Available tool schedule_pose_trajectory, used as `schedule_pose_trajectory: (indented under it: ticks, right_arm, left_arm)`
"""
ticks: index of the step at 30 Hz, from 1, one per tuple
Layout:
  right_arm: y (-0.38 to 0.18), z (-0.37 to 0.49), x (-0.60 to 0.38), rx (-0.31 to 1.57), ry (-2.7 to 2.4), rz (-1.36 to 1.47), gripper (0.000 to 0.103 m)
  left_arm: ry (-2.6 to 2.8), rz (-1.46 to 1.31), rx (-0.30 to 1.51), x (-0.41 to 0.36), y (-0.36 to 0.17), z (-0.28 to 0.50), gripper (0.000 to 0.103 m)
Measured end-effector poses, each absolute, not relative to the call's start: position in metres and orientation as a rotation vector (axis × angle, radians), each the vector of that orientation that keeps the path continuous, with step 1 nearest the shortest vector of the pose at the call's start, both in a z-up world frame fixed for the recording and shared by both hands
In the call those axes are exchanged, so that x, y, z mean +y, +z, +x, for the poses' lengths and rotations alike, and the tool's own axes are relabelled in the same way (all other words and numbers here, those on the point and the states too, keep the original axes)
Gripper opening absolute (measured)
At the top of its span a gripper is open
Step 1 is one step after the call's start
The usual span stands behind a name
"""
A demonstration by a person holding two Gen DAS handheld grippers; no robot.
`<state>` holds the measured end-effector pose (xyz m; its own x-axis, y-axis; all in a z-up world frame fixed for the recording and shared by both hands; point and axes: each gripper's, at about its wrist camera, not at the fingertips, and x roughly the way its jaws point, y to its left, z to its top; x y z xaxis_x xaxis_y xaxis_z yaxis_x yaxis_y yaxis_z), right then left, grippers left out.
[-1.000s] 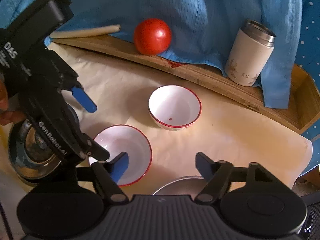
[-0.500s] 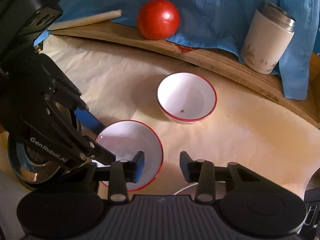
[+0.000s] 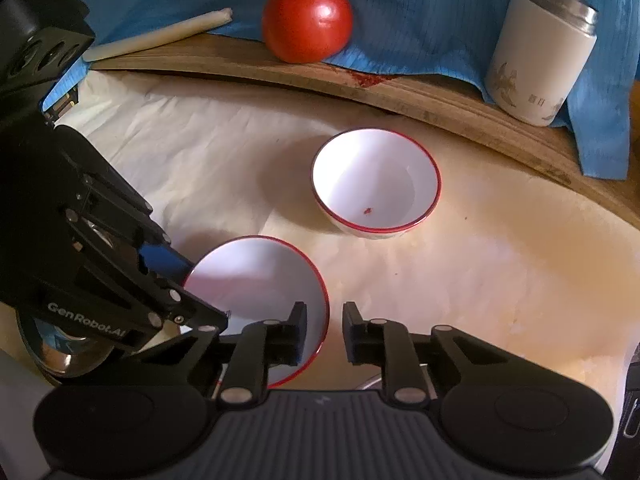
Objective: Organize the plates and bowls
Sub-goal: 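Close the right gripper on the white bowl rim while the left gripper grips it too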
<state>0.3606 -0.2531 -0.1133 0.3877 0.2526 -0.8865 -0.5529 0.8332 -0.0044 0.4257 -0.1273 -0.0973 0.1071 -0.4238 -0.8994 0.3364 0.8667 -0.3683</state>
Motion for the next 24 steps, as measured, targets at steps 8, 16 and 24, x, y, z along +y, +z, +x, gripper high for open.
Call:
schedule_pose_trajectory:
  ticks: [8,16,24]
  right_arm:
    - [-0.118,0.359,-0.256,1.087,0.512,-0.261,0.009]
    - [-0.115,0.364,-0.266,1.106,0.470,-0.130,0.005]
    - [-0.106,0.361,-0.280,1.076,0.452,-0.040,0.004]
  left_arm:
    - [-0.502,-0.131,1.354,-0.124,-0.097,0.424,0.019]
    - [-0.431,-0.146,1.360,-0.124,-0.094,0.424,0.014]
    - [-0.388,-0.221,1.320,-0.115,-0.077,0.427,0.009]
